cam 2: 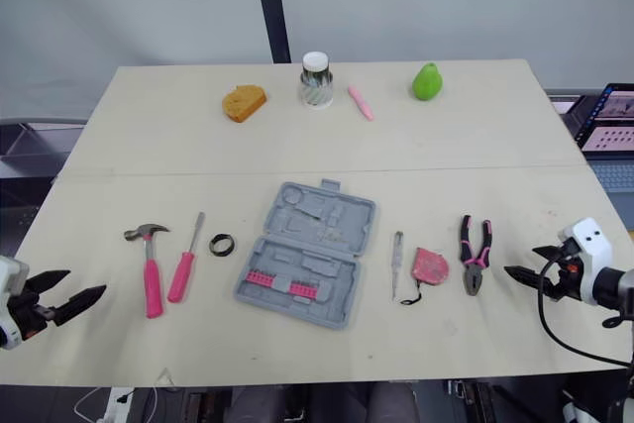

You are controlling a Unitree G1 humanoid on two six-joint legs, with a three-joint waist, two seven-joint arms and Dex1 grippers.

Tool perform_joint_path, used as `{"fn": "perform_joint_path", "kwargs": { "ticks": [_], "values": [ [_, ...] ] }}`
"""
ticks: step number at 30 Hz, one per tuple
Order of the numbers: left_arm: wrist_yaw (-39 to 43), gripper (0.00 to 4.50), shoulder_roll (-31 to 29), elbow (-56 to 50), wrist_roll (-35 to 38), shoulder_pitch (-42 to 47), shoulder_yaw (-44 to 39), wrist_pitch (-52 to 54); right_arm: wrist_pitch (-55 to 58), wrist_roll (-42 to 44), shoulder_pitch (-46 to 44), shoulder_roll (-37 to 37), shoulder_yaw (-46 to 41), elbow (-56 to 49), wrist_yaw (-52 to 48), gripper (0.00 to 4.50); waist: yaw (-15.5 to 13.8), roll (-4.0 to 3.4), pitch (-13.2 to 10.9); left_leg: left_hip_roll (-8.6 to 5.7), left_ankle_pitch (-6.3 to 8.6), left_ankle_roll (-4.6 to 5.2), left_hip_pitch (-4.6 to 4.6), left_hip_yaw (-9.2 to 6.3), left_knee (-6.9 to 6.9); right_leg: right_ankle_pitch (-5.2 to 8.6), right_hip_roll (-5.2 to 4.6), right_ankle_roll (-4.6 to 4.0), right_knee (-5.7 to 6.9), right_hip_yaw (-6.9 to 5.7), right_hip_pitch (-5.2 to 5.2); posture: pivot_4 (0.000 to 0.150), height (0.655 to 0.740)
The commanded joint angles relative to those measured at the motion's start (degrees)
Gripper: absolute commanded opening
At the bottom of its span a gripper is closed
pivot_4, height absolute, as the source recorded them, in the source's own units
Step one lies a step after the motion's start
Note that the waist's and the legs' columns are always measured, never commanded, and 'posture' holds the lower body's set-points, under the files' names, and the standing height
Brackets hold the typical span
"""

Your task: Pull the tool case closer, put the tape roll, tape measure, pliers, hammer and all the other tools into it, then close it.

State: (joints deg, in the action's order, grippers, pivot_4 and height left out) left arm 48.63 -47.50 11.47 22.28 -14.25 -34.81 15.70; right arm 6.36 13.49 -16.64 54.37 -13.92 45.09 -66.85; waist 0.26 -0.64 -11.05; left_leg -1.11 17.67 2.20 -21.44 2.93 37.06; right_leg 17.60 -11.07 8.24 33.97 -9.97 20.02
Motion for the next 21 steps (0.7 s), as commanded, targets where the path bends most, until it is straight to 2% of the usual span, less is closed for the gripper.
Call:
{"fn": "perform_joint_path", "kwargs": {
  "ticks": [1,21],
  "values": [
    [0.02,4.44,-0.28,0.33,-0.1,0.05,-0.88,-0.91,-0.57,0.91,-0.35,1.23,-1.49,-0.57,-0.62,4.5,0.0,0.0,0.0,0.0,0.0,0.0,0.0,0.0,0.0,0.0,0.0,0.0,0.0,0.0,0.0,0.15,0.74],
    [0.46,4.44,-0.74,2.24,-0.23,1.19,-0.84,-2.38,-1.92,0.67,-1.47,1.0,-1.15,0.83,-1.19,4.5,0.03,0.0,0.0,0.16,-0.06,0.18,-0.01,0.55,0.0,-0.01,0.16,-0.01,0.23,0.61,0.43,0.15,0.74]
  ]
}}
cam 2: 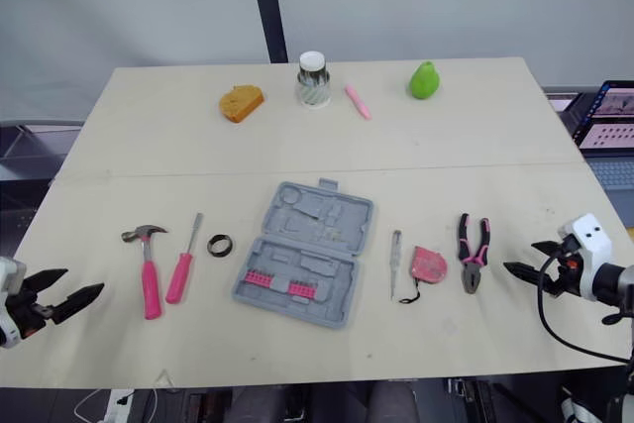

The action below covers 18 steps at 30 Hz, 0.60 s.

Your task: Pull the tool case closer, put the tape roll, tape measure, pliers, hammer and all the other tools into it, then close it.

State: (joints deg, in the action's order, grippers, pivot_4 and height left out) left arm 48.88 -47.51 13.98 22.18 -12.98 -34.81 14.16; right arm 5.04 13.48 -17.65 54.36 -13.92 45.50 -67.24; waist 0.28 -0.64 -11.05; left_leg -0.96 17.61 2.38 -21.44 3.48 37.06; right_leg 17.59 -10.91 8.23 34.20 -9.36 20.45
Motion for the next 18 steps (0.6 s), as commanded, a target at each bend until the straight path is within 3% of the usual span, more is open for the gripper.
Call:
{"fn": "perform_joint_path", "kwargs": {
  "ticks": [1,13,18],
  "values": [
    [0.19,4.44,-0.72,-0.31,-0.16,-0.09,-0.81,-0.84,-0.62,0.67,-0.48,1.02,-1.14,0.48,-0.84,4.5,0.01,0.0,0.0,0.02,0.01,0.0,0.0,0.02,0.0,0.0,0.02,0.0,0.0,0.02,0.01,0.15,0.74],
    [-0.25,4.44,-0.29,-1.23,-0.2,-0.77,-0.92,-0.68,-0.67,1.35,-0.74,0.88,-1.62,0.98,-1.39,4.5,0.13,0.0,0.0,0.26,0.08,-0.1,0.02,0.19,0.04,-0.03,0.28,-0.06,-0.04,0.18,0.09,0.15,0.74],
    [-0.2,4.44,-0.59,-7.0,3.09,0.19,-1.65,3.24,9.92,8.72,1.4,-0.99,-3.36,-13.21,-3.14,4.5,0.04,0.0,0.0,0.33,0.11,-0.12,0.01,0.21,0.05,-0.04,0.32,-0.08,-0.06,0.21,0.11,0.15,0.74]
  ]
}}
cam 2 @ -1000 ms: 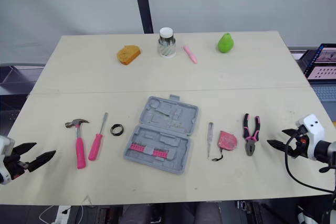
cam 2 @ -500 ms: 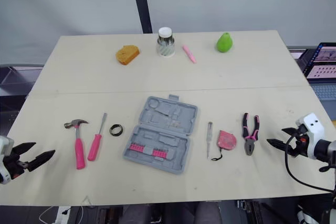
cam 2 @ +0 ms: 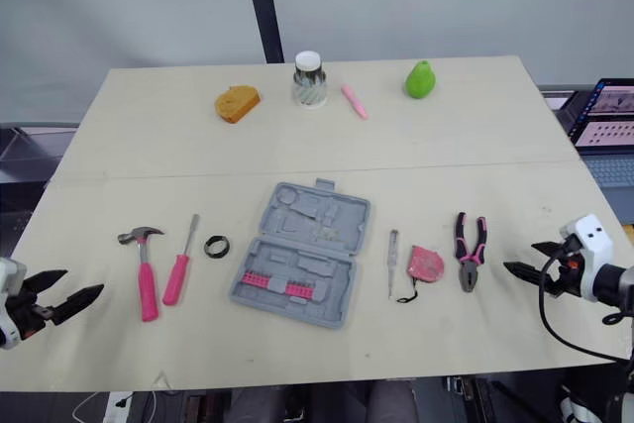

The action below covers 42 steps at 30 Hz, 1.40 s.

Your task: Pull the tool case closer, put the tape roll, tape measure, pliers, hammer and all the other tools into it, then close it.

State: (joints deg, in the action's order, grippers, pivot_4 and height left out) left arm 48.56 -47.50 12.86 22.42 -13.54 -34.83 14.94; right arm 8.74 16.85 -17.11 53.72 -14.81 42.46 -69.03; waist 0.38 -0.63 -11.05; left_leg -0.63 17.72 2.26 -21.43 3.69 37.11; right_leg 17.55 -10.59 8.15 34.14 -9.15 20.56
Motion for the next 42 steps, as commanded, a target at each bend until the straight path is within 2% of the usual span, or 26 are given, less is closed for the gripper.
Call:
{"fn": "perform_joint_path", "kwargs": {
  "ticks": [1,4,7,10,14,17,26,33,42],
  "values": [
    [0.22,4.44,-0.94,-8.76,4.27,1.64,-1.48,4.27,10.09,7.72,1.62,-1.13,-2.48,-16.42,-0.61,4.5,-0.13,0.0,0.0,0.03,0.03,-0.04,-0.01,0.02,0.02,-0.02,0.02,-0.04,0.0,0.01,0.02,0.15,0.74],
    [0.3,4.44,-1.74,-13.99,5.79,3.56,-0.19,7.62,17.46,11.59,3.61,-2.77,-2.42,-29.5,2.14,4.5,-0.29,0.0,0.01,0.16,0.1,-0.18,-0.04,0.0,0.09,-0.08,0.09,-0.14,-0.01,0.01,0.02,0.15,0.74],
    [0.39,3.58,-2.23,-18.2,6.02,6.46,3.16,10.08,23.21,13.98,4.32,-5.55,-1.11,-40.84,6.78,4.5,-0.5,0.0,0.01,0.21,0.1,-0.18,-0.04,0.0,0.06,-0.11,0.18,-0.18,-0.05,0.0,0.02,0.15,0.74],
    [0.86,2.14,-1.99,-21.04,5.12,9.85,9.04,11.7,24.66,11.96,5.21,-8.33,2.87,-48.49,11.17,3.62,-0.58,0.0,0.01,0.21,0.1,-0.14,-0.05,0.01,0.05,-0.11,0.22,-0.18,-0.07,0.0,0.03,0.15,0.74],
    [0.42,0.0,0.29,-19.42,2.23,18.41,18.82,10.9,26.62,8.69,5.48,-10.96,9.45,-54.97,16.39,1.53,-0.85,0.01,0.01,0.2,0.1,-0.11,-0.1,0.07,0.09,-0.11,0.26,-0.18,-0.08,0.01,0.07,0.15,0.74],
    [1.02,0.0,2.18,-15.82,-1.32,24.1,25.47,9.0,27.81,7.53,6.09,-12.61,13.38,-59.02,18.48,0.02,-1.31,0.02,0.02,0.21,0.07,-0.09,-0.1,0.09,0.16,-0.11,0.31,-0.18,-0.05,0.01,0.06,0.15,0.74],
    [7.71,0.0,5.14,-0.61,-9.27,37.13,38.1,2.25,31.57,3.98,5.55,-13.12,21.08,-64.85,22.11,0.02,-1.57,0.05,0.03,0.32,0.06,-0.07,-0.12,0.21,0.27,-0.11,0.46,-0.19,-0.04,0.05,0.1,0.15,0.74],
    [11.06,0.0,8.2,12.44,-14.26,45.57,42.46,-4.41,33.26,0.91,3.85,-14.13,24.8,-64.2,24.42,0.02,-1.68,0.08,0.04,0.34,0.05,-0.05,-0.17,0.2,0.43,-0.11,0.48,-0.19,0.01,0.05,0.1,0.15,0.74],
    [10.73,0.0,12.94,19.76,-17.93,47.96,43.94,-9.8,33.81,-3.09,2.67,-16.15,27.88,-62.23,27.62,0.02,-1.57,0.14,0.02,0.34,0.05,-0.03,-0.27,0.19,0.59,-0.11,0.49,-0.19,0.09,0.03,0.14,0.15,0.74]
  ]
}}
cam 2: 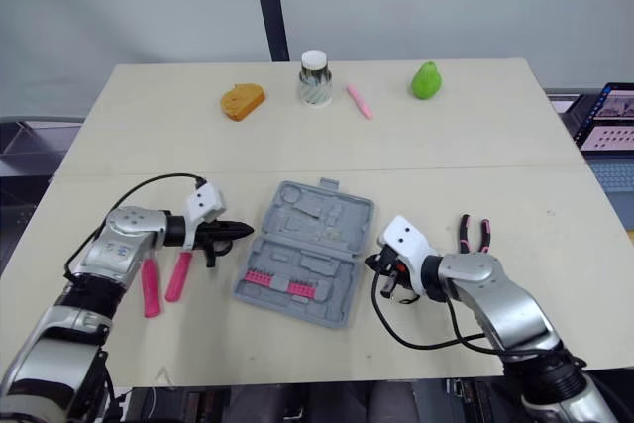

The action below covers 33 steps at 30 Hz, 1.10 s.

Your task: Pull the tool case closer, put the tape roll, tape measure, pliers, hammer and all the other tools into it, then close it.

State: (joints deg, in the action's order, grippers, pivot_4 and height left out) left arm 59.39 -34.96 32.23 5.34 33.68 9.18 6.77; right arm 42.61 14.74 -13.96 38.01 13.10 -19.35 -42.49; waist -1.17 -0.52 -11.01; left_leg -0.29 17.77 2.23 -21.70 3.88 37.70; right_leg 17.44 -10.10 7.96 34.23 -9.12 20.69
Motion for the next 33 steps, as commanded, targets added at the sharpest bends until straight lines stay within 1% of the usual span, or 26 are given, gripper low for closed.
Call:
{"fn": "perform_joint_path", "kwargs": {
  "ticks": [1,7,17,28,33],
  "values": [
    [-0.1,0.0,0.79,0.57,-1.14,0.63,0.07,-1.91,0.07,-1.17,-0.57,-0.63,0.11,-0.34,1.25,0.02,-0.02,0.04,-0.02,0.01,0.0,0.0,-0.03,-0.02,0.05,0.0,0.0,0.0,0.04,-0.01,0.02,0.15,0.74],
    [-1.05,0.0,2.85,1.37,-2.16,0.38,0.04,-3.11,-0.56,-2.65,-1.43,-2.43,1.27,1.79,1.66,0.02,-0.13,0.11,0.01,-0.01,0.01,0.05,-0.64,-0.08,0.45,0.0,-0.02,-0.01,0.45,0.0,0.58,0.15,0.74],
    [-2.22,0.0,4.0,0.84,-2.24,-0.35,-0.45,-4.1,-1.93,-4.9,-2.93,-4.7,2.8,5.75,1.18,0.02,-0.16,0.14,0.03,-0.02,0.0,0.07,-0.65,-0.08,0.48,0.0,-0.04,-0.01,0.53,0.0,0.61,0.15,0.74],
    [-4.41,0.0,5.52,0.37,-2.12,-0.42,-1.21,-5.15,-2.27,-5.35,-2.85,-5.4,2.45,6.27,0.95,0.02,-0.1,0.14,0.04,-0.02,-0.01,0.07,-0.65,-0.07,0.48,0.0,-0.04,-0.01,0.56,0.0,0.63,0.15,0.74],
    [-3.37,0.0,5.9,-0.02,-1.9,-0.42,-0.55,-4.4,-2.52,-5.42,-3.03,-5.75,2.23,6.73,1.04,0.02,-0.11,0.15,0.04,-0.02,-0.01,0.07,-0.65,-0.07,0.48,0.0,-0.04,-0.01,0.56,0.0,0.64,0.15,0.74]
  ]
}}
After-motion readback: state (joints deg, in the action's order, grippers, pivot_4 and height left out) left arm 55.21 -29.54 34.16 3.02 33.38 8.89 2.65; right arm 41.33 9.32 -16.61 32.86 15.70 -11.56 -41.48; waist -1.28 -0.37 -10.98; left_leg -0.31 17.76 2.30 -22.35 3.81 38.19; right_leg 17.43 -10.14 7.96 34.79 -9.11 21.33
